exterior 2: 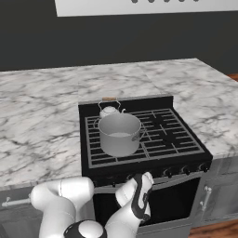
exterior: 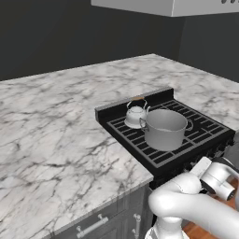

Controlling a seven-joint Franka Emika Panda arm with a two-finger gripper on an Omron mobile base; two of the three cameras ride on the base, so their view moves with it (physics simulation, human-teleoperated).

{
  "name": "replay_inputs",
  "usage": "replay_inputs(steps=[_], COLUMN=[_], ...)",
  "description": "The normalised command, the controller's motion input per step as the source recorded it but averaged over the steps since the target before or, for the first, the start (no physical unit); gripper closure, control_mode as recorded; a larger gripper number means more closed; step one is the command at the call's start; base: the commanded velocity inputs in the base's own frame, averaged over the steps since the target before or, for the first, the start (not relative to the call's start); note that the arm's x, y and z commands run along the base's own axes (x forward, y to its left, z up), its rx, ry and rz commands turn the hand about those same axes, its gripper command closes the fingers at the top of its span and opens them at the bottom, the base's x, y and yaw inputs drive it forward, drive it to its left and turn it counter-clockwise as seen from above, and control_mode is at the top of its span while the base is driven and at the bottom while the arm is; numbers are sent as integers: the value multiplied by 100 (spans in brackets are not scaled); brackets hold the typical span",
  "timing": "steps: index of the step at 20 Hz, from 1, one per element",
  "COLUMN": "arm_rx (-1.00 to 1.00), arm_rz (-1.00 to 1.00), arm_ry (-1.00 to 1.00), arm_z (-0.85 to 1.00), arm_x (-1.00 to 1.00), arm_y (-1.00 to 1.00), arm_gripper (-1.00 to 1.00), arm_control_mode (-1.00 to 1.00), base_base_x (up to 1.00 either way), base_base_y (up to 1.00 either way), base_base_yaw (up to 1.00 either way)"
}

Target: Pick the kettle from the cabinet and place it on a stove burner. Then pick the pot from the counter and place it on another stove burner. Finally, turn both burners on.

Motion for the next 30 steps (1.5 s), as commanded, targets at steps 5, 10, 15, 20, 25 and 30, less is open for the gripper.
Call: replay_inputs(steps=[5,10,15,20,25,30], arm_rx=[-17,-15,-15,-17,-18,-18], arm_rz=[4,4,3,4,4,4], arm_ry=[-5,-9,-12,-10,-7,-5], arm_z=[1,1,1,6,2,0], arm_x=[0,-6,-13,-10,-8,-6], arm_y=[-14,-18,-18,-16,-14,-11], arm_gripper=[100,100,100,100,100,100], arm_control_mode=[-100,-100,-100,-100,-100,-100], base_base_x=[0,0,0,0,0,0], base_base_y=[0,0,0,0,0,0], base_base_yaw=[0,0,0,0,0,0])
